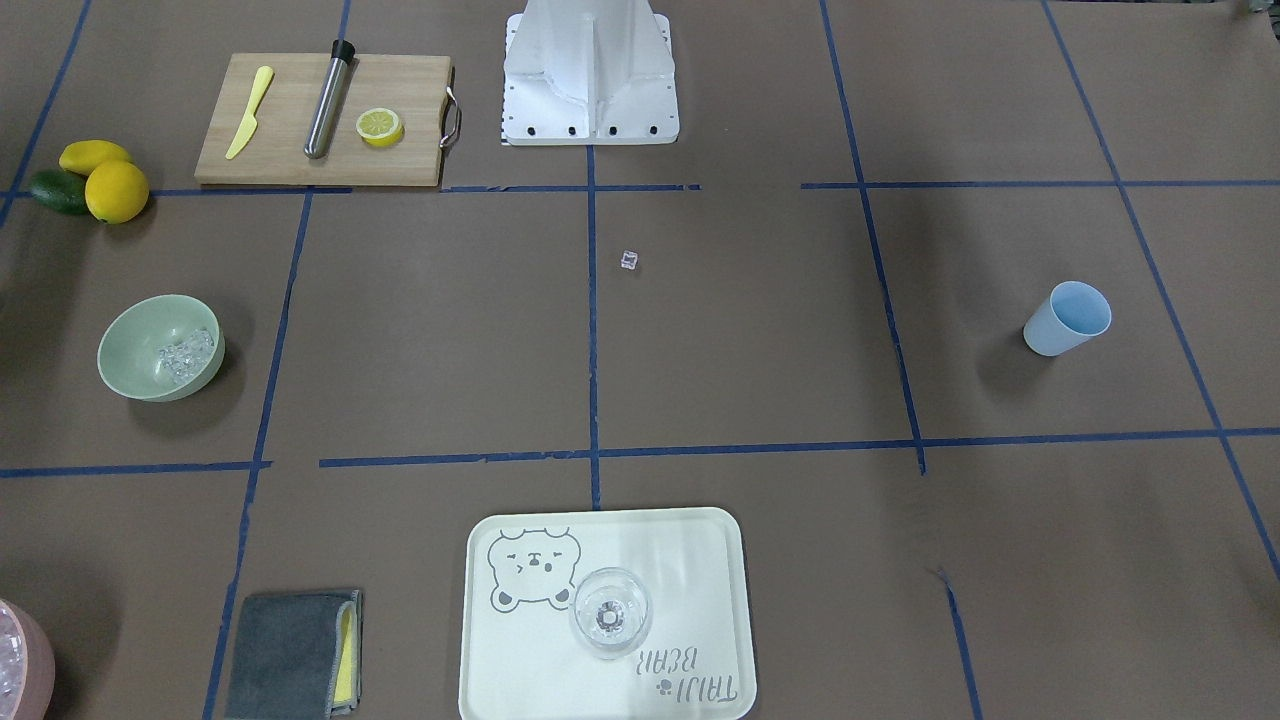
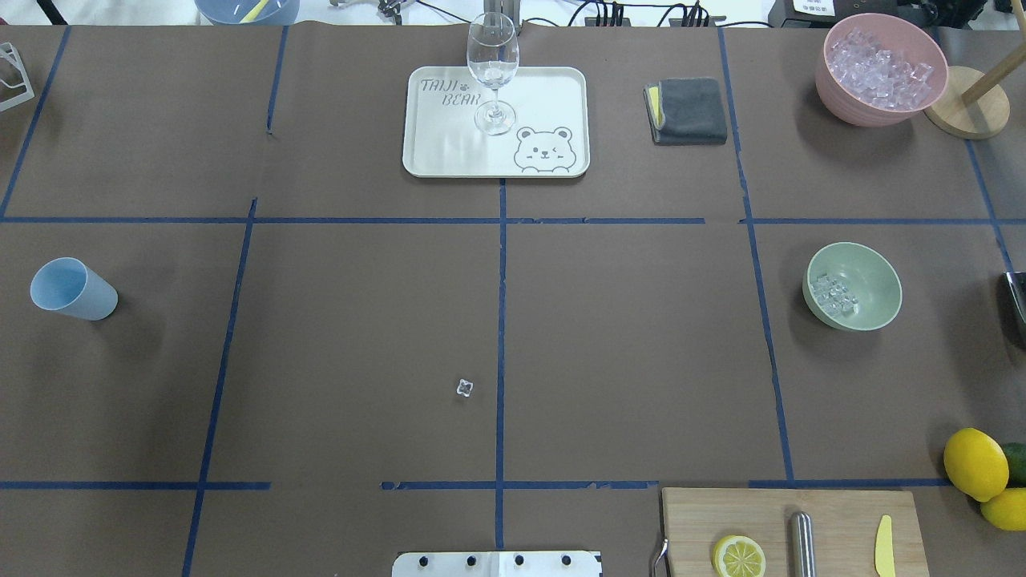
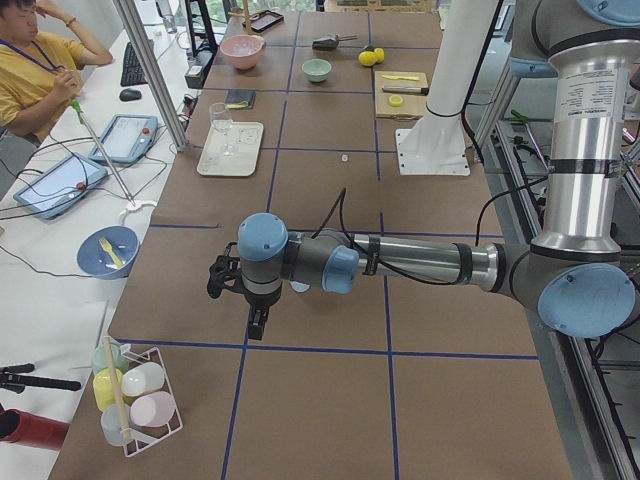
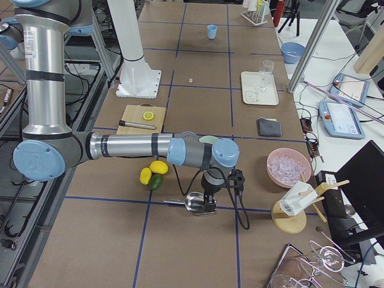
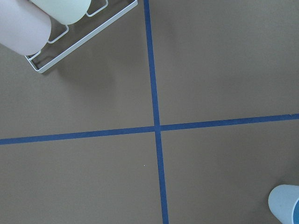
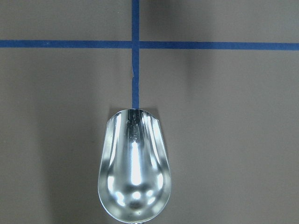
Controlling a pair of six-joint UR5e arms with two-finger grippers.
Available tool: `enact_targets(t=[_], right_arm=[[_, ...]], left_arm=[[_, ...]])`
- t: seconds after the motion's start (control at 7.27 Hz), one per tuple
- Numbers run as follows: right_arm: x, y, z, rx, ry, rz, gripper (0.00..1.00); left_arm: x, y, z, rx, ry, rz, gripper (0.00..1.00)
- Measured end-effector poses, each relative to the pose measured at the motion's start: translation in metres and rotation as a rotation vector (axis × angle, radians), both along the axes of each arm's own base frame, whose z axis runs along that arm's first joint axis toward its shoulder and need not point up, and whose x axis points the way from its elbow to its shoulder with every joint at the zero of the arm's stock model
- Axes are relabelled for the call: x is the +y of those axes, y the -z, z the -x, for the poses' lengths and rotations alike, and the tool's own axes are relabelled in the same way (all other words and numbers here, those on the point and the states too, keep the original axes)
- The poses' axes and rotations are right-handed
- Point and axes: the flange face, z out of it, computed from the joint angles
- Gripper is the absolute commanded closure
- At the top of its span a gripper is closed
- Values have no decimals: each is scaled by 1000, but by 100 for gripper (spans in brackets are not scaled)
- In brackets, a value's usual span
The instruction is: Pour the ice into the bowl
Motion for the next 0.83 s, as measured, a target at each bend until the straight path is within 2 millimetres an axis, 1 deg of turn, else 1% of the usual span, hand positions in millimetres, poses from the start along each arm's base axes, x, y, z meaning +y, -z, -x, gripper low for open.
enact_targets(t=[0.83], right_arm=[[1,0,2,-14,1,3,0]], left_arm=[[0,1,-3,1,-6,-2,0]])
